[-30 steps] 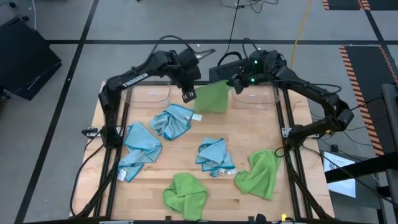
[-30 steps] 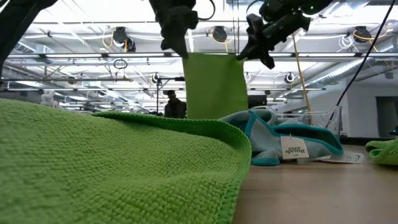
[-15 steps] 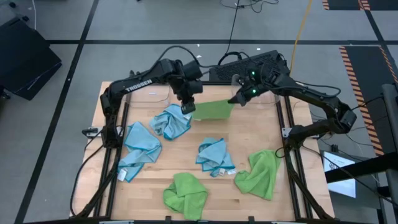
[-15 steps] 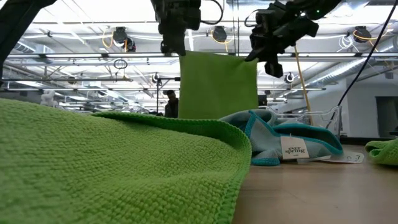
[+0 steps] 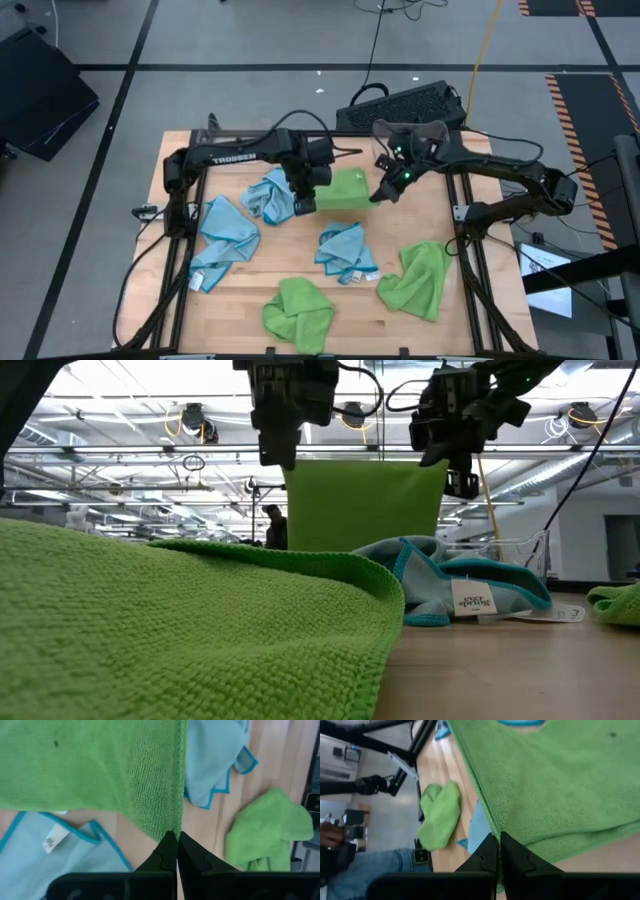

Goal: Sort microfiber towel by color & place in baskets
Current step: Fold the top green towel

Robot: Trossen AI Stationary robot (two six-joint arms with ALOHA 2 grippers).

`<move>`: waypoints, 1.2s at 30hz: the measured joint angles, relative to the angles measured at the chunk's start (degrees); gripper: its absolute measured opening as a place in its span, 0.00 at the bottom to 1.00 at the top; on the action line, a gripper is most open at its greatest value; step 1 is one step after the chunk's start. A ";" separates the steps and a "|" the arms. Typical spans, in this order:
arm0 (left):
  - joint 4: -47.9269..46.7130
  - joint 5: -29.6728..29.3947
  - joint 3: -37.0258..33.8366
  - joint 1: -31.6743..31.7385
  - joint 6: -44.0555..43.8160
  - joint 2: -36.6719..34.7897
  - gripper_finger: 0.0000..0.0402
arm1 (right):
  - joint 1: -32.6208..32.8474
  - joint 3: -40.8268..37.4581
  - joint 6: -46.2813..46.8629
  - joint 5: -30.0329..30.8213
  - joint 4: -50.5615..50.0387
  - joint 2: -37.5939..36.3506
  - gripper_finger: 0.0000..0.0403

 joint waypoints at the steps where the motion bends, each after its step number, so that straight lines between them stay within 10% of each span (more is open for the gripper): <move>1: 0.27 0.09 -0.03 -0.38 -0.24 0.00 0.00 | 0.38 -0.22 0.22 0.01 -0.02 0.00 0.00; 36: 18.09 -18.46 -12.51 6.11 4.97 0.31 0.01 | -0.64 -1.53 -11.28 25.34 7.77 7.50 0.01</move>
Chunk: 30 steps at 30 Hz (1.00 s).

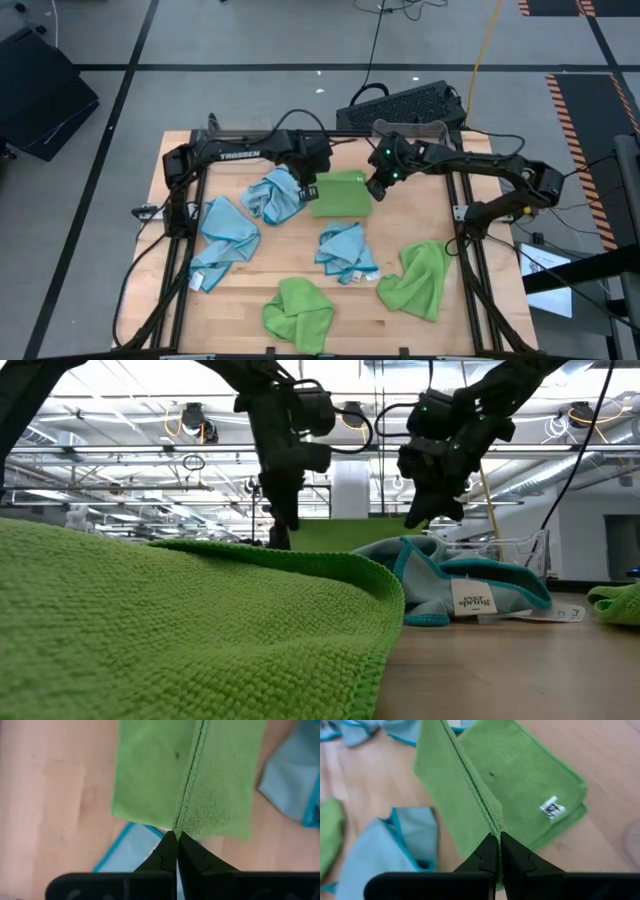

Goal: Sort microfiber towel by color & place in baskets
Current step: Fold the top green towel

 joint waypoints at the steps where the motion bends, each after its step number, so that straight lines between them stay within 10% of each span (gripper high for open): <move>1: 0.47 -0.46 0.00 0.31 0.02 0.01 0.01 | 0.00 0.00 -0.47 0.54 0.72 0.30 0.01; 30: 5.94 -0.79 -2.99 3.29 3.52 0.02 0.01 | -1.46 -1.90 -7.00 3.73 7.96 4.44 0.02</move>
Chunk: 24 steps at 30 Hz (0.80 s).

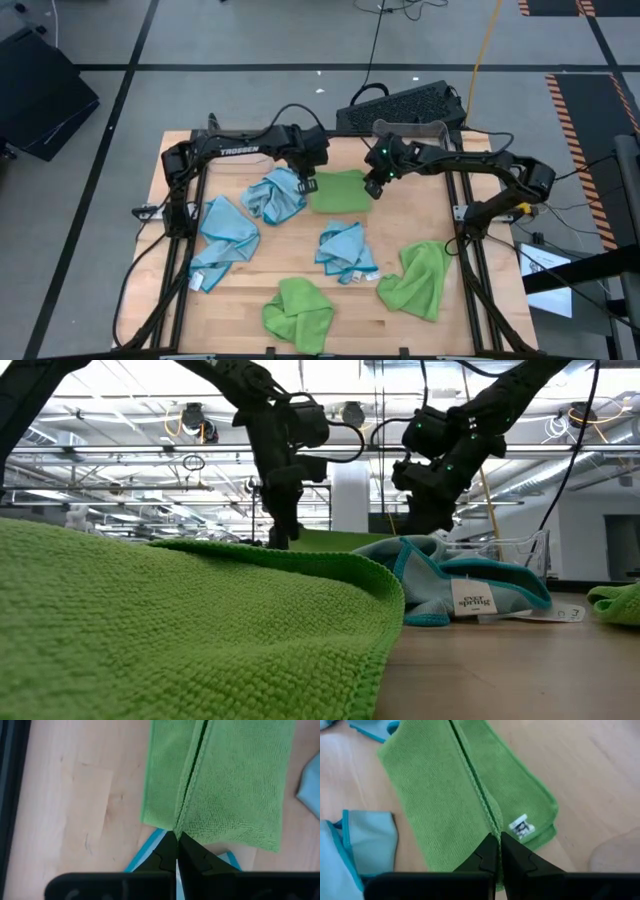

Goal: Sort microfiber towel by color & place in baskets
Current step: Fold the top green towel

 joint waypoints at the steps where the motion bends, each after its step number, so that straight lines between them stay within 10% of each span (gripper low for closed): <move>1: 0.11 -0.02 -0.07 0.00 0.58 0.00 0.01 | -0.04 0.00 0.00 0.41 0.02 -0.10 0.02; 24: 5.20 -2.40 -3.82 0.46 -1.36 0.00 0.07 | -0.48 0.04 -0.46 2.88 3.25 -0.20 0.12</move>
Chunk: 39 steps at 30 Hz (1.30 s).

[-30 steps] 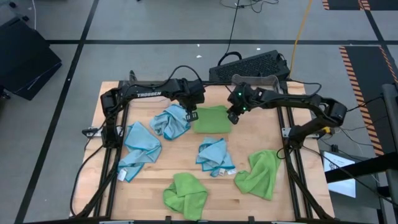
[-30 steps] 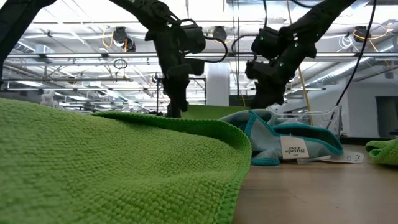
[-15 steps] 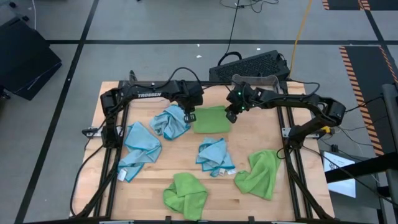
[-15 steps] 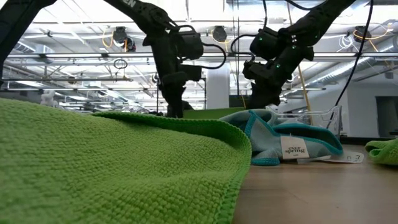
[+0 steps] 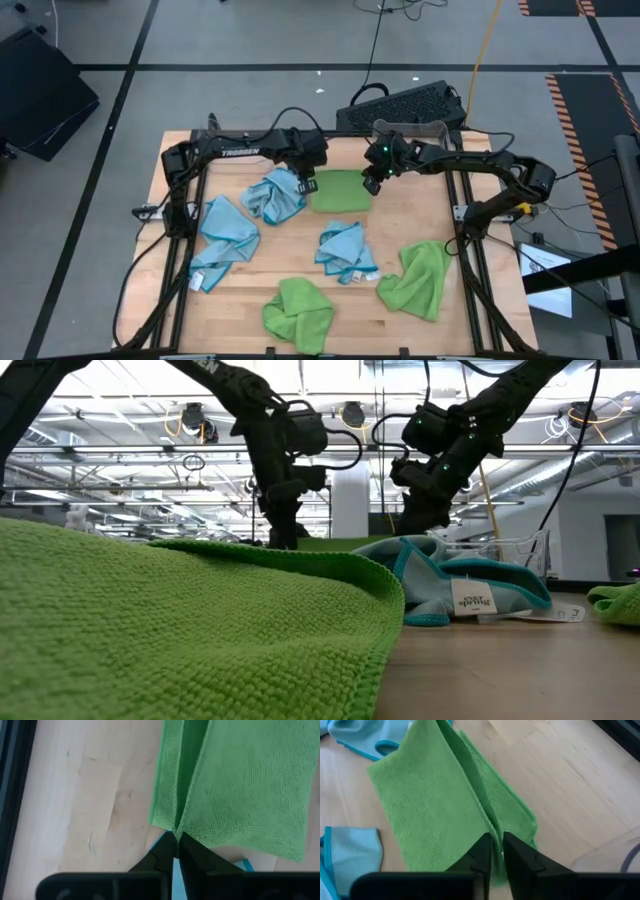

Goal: Sort microfiber towel by color & place in baskets
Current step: Fold the top green towel, then put the top green towel into the right transparent bin

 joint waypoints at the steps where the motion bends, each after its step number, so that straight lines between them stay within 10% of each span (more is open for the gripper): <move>1: -0.03 0.03 0.00 0.20 -0.60 0.00 0.07 | 0.00 0.00 0.00 0.03 0.00 0.00 0.14; 18: -2.70 -0.87 0.17 3.73 -5.69 -0.41 0.50 | -1.49 0.00 2.43 1.25 -0.59 -3.26 0.32; 39: -6.90 11.26 0.31 0.31 -27.25 -11.65 0.31 | 4.11 0.02 25.70 -2.00 -18.96 -22.61 0.32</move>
